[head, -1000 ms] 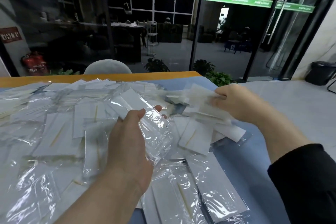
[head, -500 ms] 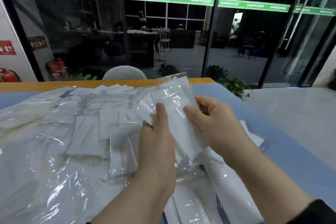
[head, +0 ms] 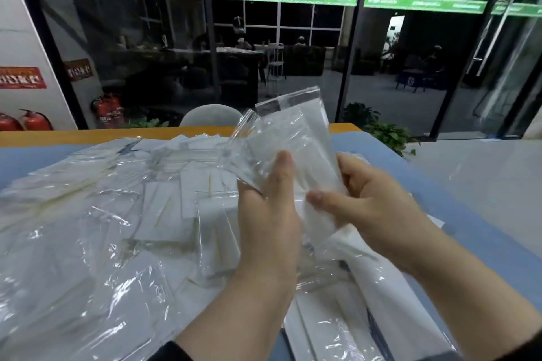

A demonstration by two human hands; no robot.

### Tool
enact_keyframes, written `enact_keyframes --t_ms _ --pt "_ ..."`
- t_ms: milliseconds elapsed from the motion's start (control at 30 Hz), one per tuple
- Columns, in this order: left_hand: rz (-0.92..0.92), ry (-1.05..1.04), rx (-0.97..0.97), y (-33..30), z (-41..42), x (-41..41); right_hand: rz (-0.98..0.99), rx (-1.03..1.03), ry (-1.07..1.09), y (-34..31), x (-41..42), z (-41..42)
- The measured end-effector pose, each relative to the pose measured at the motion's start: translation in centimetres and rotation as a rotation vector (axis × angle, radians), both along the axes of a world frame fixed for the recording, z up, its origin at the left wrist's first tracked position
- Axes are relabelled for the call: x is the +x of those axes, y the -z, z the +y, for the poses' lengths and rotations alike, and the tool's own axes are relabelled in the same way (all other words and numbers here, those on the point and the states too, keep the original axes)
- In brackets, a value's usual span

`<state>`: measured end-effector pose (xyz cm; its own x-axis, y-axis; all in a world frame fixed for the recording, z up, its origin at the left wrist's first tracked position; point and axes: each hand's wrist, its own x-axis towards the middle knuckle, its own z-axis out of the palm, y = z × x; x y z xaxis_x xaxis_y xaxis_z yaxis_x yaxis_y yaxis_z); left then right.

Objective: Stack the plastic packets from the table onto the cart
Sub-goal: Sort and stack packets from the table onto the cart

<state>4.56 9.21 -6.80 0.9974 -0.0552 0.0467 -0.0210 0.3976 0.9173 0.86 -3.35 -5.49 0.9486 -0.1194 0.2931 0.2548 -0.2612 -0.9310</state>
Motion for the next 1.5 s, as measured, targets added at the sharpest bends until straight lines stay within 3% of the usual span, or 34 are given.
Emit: enact_keyframes --t_ms 67,167,300,400,600,800,1000,1167,1333,1500 --pt "-0.141 -0.154 -0.003 -0.1 0.5 0.3 -0.069 -0.165 0.091 -0.5 -0.6 -1.0" --pt "-0.288 -0.334 0.01 0.1 1.3 1.2 -0.022 -0.595 0.167 -0.8 -1.3 -2.9" --pt "-0.199 -0.162 0.264 1.0 1.1 1.6 0.101 -0.779 0.088 0.1 -0.9 -2.9" --pt "-0.156 -0.093 0.42 1.1 0.6 1.5 0.109 -0.713 0.128 1.6 -0.1 -3.4" --pt "-0.099 -0.162 0.349 1.8 0.7 2.3 0.118 -0.532 0.129 2.3 0.1 -4.4" --pt "-0.174 -0.03 0.466 1.9 -0.1 1.6 0.139 -0.486 0.046 2.9 0.3 -3.4" --pt "-0.158 0.115 0.458 2.0 -0.2 1.3 0.16 -0.473 0.027 2.7 0.2 -3.2" --pt "-0.213 -0.021 0.512 2.5 -0.1 2.2 0.194 -0.485 0.108 2.4 0.2 -3.6" --pt "-0.216 0.073 0.593 2.8 -0.3 1.9 0.268 -0.533 0.055 2.4 -0.1 -3.5" --pt "-0.172 -0.035 0.321 1.7 0.1 1.5 0.13 -0.443 0.128 2.0 0.0 -3.7"
